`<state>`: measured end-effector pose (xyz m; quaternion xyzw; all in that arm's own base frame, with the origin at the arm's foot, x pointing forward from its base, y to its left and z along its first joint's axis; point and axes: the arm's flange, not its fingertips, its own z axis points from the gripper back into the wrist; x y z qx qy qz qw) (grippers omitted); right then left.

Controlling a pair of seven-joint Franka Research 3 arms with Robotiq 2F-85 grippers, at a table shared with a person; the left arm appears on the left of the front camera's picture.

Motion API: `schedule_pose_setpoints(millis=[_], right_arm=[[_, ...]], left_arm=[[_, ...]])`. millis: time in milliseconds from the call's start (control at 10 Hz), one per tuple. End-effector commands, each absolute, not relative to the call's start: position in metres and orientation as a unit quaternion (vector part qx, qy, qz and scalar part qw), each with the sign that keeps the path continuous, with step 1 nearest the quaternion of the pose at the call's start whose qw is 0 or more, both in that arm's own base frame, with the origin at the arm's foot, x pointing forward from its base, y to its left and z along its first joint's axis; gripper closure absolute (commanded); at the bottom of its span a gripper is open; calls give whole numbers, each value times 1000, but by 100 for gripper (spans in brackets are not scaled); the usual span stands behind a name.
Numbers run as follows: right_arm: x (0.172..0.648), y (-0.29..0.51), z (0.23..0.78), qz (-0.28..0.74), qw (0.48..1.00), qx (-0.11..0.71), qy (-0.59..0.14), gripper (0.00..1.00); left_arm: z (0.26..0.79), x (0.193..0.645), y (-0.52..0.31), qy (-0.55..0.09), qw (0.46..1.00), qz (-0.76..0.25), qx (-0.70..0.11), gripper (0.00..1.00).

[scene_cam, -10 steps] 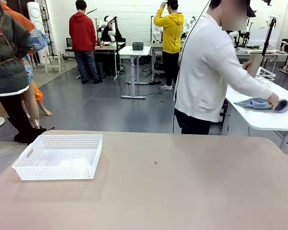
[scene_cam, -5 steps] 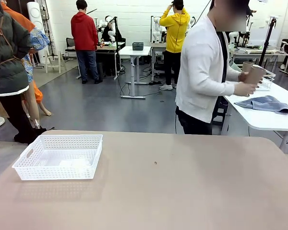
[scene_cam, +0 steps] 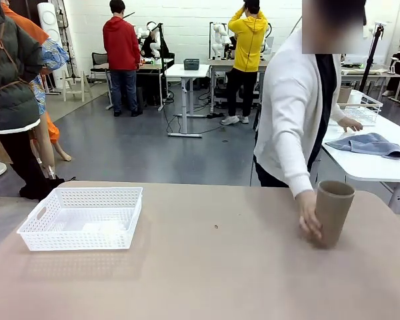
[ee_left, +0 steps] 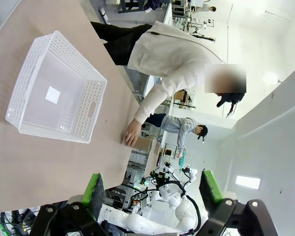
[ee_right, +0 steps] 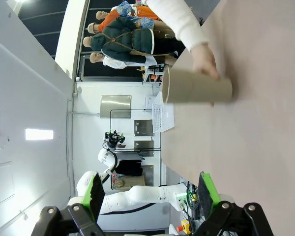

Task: Clean and organize the cups into the basket.
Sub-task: Pick up the Organizing basket and move it to the center of the table, then pick up the Reusable plastic cup from the right side of the table and place it inside the Organizing basket.

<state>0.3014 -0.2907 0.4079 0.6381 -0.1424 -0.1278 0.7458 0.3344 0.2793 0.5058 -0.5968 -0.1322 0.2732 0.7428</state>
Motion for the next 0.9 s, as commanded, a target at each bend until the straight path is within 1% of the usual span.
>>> schedule_pose_setpoints(millis=[0,800], right_arm=[[302,-292,408,-131,748,635,-143,0],[302,-292,408,-131,748,635,-143,0]], left_arm=[[509,337,281,-133,739,276,-600,0],[509,337,281,-133,739,276,-600,0]])
